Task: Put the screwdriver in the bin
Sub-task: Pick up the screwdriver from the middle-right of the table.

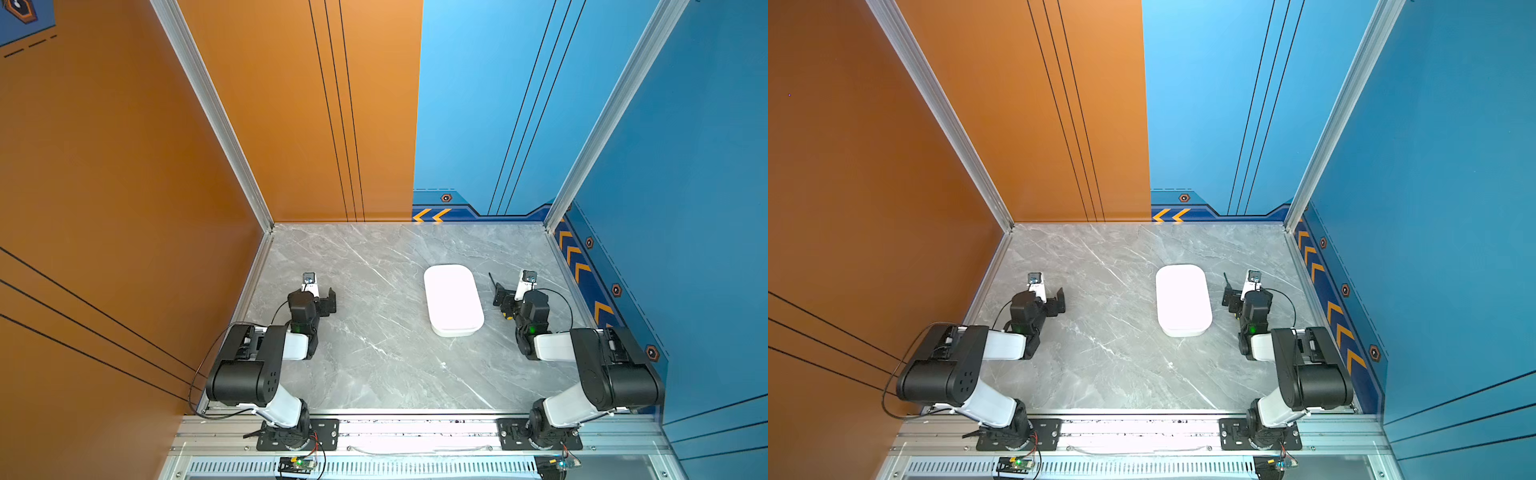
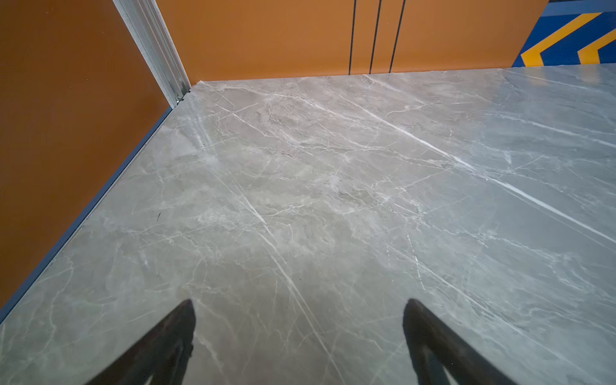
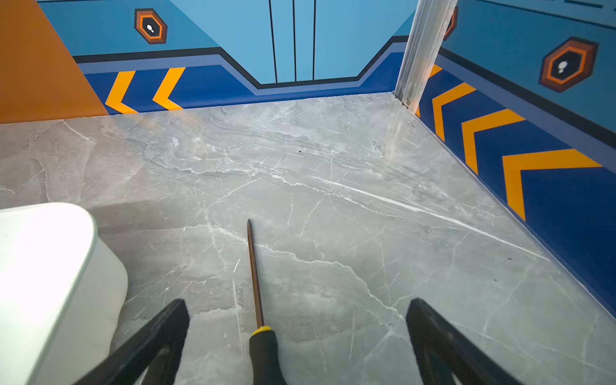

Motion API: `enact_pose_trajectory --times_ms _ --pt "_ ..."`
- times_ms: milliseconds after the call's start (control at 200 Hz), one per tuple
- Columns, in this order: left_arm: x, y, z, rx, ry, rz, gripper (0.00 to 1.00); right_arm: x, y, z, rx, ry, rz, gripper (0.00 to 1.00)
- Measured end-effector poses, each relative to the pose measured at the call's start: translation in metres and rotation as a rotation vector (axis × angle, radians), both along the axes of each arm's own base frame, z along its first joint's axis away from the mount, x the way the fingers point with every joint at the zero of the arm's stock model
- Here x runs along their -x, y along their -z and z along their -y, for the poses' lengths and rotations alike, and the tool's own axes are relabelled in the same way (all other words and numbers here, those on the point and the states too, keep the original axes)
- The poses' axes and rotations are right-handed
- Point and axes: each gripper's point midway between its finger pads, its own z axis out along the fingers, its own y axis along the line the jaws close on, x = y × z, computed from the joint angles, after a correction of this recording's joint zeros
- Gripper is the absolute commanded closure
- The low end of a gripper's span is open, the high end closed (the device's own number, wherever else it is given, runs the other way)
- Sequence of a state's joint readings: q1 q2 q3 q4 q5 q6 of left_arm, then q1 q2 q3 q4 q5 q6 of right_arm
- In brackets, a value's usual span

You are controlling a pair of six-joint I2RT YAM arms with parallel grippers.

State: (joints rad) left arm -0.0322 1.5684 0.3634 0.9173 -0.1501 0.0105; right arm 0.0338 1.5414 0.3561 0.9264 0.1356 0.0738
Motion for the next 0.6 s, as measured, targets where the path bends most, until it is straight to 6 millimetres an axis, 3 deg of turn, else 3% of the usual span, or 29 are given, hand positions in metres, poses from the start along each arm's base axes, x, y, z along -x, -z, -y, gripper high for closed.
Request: enact_pose_trajectory --times_ms 160,290,461,531,601 --pt "0.001 -0.003 0.000 0.000 0.001 0.003 0.02 0.000 0.000 0.000 0.000 0.000 0.000 0.00" --pt "0.002 -0.024 0.001 0.000 0.002 0.025 0.02 0.000 0.000 -0.001 -0.005 -0.011 0.000 0.02" --pt "-0.002 -0.089 0.010 0.013 0.009 0.116 0.02 -0.001 -0.001 0.002 -0.010 -0.010 -0.041 0.03" --pt "-0.006 -0.118 0.017 0.033 0.020 0.157 0.02 -0.005 -0.017 0.001 -0.011 -0.010 -0.056 0.02" --pt "-0.011 -0.139 0.029 0.050 0.041 0.180 0.02 -0.018 -0.048 -0.002 -0.019 -0.029 -0.066 0.01"
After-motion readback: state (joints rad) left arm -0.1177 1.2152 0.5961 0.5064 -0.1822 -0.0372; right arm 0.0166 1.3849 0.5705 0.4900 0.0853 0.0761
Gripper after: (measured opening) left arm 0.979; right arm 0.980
